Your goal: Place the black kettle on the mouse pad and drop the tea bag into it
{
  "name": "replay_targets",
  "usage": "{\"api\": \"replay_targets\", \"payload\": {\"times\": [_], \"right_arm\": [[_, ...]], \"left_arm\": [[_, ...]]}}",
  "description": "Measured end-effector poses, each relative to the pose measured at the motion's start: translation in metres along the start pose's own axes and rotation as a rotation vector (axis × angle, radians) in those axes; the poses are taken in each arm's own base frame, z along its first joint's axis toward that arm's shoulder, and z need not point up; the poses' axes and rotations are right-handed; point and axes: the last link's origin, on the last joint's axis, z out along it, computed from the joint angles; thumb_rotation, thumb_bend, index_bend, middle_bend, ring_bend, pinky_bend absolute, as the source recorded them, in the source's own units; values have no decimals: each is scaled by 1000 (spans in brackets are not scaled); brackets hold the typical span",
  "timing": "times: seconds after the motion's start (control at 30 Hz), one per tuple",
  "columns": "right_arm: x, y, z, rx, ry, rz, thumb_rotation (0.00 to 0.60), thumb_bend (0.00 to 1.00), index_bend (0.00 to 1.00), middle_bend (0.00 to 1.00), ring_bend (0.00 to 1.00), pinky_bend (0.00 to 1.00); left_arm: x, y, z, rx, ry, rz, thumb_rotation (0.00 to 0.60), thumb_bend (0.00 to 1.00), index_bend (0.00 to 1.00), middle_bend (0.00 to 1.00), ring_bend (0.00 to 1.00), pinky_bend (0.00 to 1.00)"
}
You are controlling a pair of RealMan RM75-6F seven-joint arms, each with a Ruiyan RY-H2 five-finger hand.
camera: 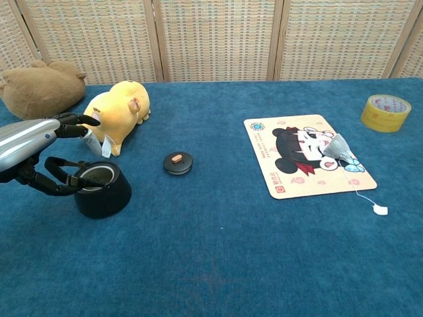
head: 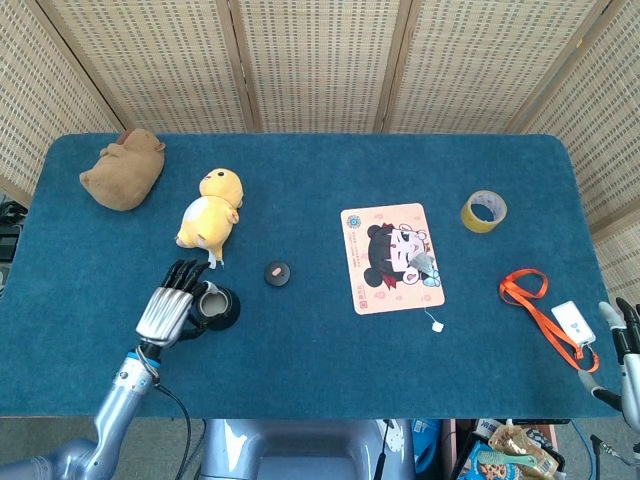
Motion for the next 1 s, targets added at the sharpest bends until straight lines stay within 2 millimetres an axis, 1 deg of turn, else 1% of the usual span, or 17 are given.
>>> {"api": "replay_targets", "payload": {"times": [0.07,0.13,0.23,0.3,0.43,0.53,0.67,0.8,1.0], "right_arm": [[0,0,0,-2,-1,-1,600,181,114,152,44,106],[0,1,0,-3,-1,-1,600,181,114,152,44,106],[0,1,0,-7,-3,-2,600,181,114,152,44,106],[0,1,-1,-9,-3,-2,600,181,114,152,44,106],[-1,1,-1,-12,-6,-3,600,181,114,152,44,107],[-1,1,0,-11,-6,-4,600,181,114,152,45,108],[-2,1,1,-9,-9,-4,600,181,114,152,44,109],[-2,0,1,-9,-8,-5,600,181,114,152,44,108],[-1,-1,2,-8,-8,-8,600,181,114,152,45,109]], "left_arm": [[0,1,1,-3,-5,-1,600,301,417,116,35,0],[0,1,2,-3,-11,1,600,328,453,117,35,0],[-1,1,4,-1,-20,0,600,425,511,122,37,0],[-1,0,5,2,-21,0,600,457,552,128,40,0],[0,-2,4,9,-24,-3,600,468,602,141,49,0],[1,-4,3,11,-24,-5,600,519,623,150,54,0],[5,-4,2,11,-21,-16,600,593,674,169,65,0],[9,-4,2,7,-15,-43,600,629,735,202,88,0],[18,-2,4,-14,0,-57,600,645,764,218,94,0]]}}
